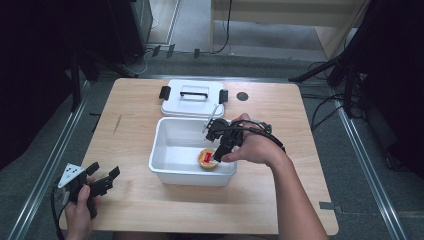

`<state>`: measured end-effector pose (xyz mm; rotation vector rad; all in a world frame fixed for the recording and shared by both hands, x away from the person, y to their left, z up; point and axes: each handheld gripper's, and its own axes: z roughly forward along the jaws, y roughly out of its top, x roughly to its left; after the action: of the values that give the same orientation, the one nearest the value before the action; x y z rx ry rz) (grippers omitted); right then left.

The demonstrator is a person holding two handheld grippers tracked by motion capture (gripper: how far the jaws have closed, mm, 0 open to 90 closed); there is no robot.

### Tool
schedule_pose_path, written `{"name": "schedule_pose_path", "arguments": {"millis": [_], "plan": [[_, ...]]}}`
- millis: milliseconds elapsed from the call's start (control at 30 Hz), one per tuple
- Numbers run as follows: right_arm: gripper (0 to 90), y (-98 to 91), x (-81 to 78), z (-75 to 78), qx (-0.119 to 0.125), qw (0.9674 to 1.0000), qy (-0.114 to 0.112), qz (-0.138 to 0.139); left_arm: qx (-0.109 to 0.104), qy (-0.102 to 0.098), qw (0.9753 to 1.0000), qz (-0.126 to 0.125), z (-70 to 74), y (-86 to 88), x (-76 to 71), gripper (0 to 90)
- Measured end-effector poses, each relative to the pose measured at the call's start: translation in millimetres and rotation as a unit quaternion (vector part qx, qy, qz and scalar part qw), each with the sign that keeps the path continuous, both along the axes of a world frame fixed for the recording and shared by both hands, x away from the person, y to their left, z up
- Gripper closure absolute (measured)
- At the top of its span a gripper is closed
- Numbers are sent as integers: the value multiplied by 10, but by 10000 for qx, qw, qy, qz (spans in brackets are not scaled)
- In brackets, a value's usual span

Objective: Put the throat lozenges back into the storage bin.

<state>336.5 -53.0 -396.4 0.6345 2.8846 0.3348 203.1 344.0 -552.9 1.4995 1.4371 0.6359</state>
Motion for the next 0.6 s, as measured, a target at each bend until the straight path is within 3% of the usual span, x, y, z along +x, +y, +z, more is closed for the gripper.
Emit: {"name": "schedule_pose_path", "arguments": {"millis": [367,600], "plan": [[388,-176,-85,223,176,9997,-37,-144,-4,-6,10000,0,-1,-4,5,146],[384,-429,-129,344,178,9991,-144,-363,6,7,10000,6,0,-8,5,146]]}}
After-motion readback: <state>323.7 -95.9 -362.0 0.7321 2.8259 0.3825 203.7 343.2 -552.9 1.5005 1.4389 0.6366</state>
